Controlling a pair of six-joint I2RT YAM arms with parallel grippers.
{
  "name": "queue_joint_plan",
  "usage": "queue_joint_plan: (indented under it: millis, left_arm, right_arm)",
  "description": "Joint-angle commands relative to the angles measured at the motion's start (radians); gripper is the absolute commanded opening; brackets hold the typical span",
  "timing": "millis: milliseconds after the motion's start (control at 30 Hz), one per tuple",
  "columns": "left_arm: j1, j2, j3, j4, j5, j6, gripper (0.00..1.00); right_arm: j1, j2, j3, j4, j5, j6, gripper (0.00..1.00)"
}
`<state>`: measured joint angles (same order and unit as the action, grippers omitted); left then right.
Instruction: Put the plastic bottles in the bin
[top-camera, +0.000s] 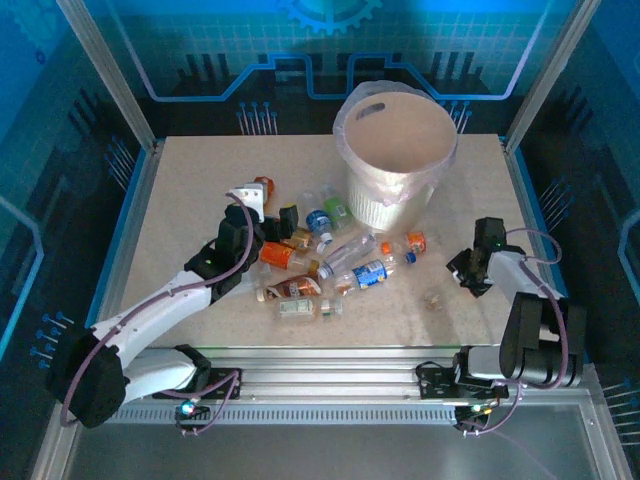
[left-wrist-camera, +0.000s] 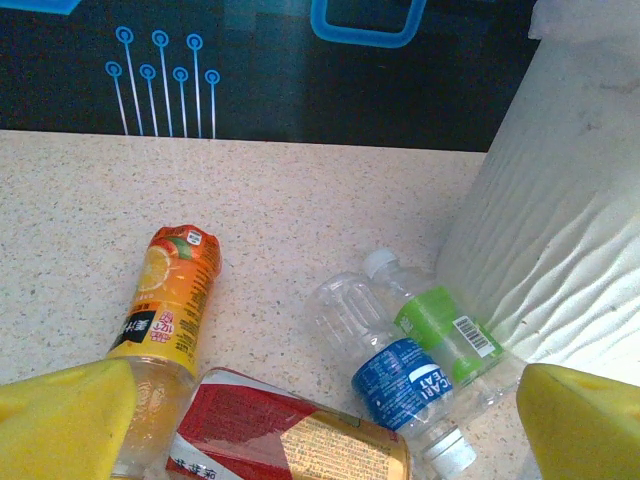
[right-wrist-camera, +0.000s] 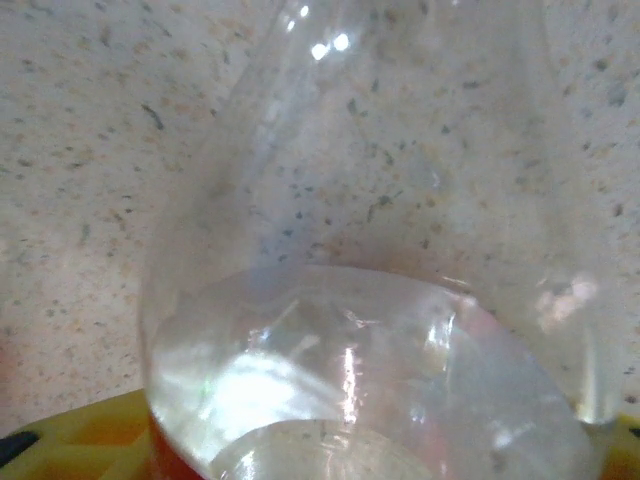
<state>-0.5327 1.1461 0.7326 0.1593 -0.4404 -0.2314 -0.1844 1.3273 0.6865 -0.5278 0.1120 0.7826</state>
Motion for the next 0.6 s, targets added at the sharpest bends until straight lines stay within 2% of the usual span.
queue_joint_plan:
  millis: [0,200,400,567]
  left_arm:
    - [0.005,0.001,0.03,0.006,-0.019,-0.013,0.99]
    - [0.007,-0.002,0.03,0.003,-0.036,-0.021,0.99]
    - [0.01,-0.01,0.026,0.006,-0.032,-0.034,0.99]
    - [0.013,-0.02,0.021,0.005,-0.028,-0.046,0.99]
  right_arm:
    - [-0.015,-0.083,0.053,-0.062,0.043,-0.063,0.44]
    - [-0.003,-0.231,0.137,-0.179,0.114,-0.129,0.33]
    - [0.034,-0.369,0.282,-0.285,0.197,-0.191,0.28]
    - [0.096,-0.412,0.436,-0.353,0.264,-0.246,0.25]
